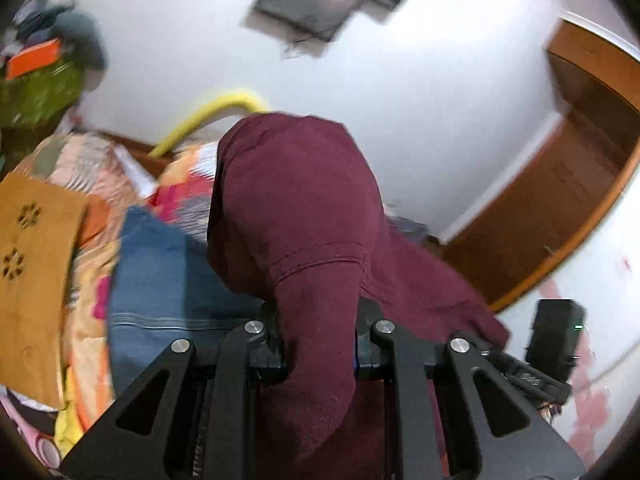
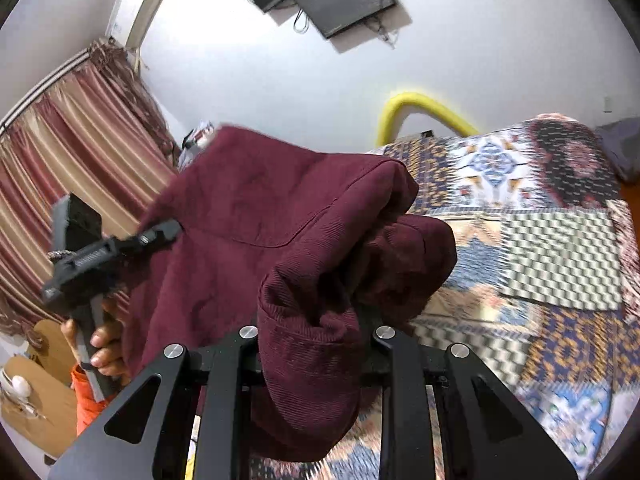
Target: Fold large clothes
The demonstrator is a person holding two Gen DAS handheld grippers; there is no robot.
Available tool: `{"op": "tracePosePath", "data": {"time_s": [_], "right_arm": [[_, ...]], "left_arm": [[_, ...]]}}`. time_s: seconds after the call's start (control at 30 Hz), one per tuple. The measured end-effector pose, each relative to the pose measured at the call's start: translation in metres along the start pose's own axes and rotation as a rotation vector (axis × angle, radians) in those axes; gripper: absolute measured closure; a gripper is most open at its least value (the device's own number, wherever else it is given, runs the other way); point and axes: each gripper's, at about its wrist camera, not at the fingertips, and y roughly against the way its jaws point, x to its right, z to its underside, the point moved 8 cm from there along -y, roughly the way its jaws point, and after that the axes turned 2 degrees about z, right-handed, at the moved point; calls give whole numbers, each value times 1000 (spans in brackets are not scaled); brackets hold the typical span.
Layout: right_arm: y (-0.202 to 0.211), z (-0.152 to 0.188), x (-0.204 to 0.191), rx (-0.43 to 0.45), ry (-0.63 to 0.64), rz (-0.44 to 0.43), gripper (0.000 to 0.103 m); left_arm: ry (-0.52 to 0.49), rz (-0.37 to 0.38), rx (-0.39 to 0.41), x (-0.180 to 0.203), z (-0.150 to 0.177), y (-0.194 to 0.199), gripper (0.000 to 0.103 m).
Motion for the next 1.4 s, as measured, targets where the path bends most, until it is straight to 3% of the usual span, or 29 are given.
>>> {"op": "tracePosePath", "data": {"time_s": [0.1,0.27,0.4,0.53,0.63,0.77,0.8,0.97,1.13,1.27,1.4], "right_arm": [[-52,3,-7,-52,2,10,83],[-117,27,-1,-136,-3,13,83],[-136,46,9,-176,2,12,80],[-130,60,16,-188,49,59,76],[-120,66,13,-190,90,98,68],[-104,70,19,-162,103,193,44],[-97,70,20,-152,102,210,42],[-63,66,21,-138,111,264,42],[-28,44,-9,-28,139,199,41],[-45,36,-40,-39,178,156,41],[-89,49,-49,-114,212,159,42]], "left_arm": [[54,-49,-23,-60,3,-17,83],[125,-52,-83,-138,31,-42,80],[132,-77,-94,-164,50,-49,65],[61,-140,-87,-162,56,-47,44],[7,-204,-92,-156,59,-44,38],[-60,-324,-97,-146,61,-32,35],[-71,-349,-95,-144,62,-27,35],[-168,-442,-58,-123,61,7,36],[-310,-406,-13,-76,69,32,34],[-357,-396,-23,-57,73,21,30],[-319,-450,-112,-81,83,-10,30]]}}
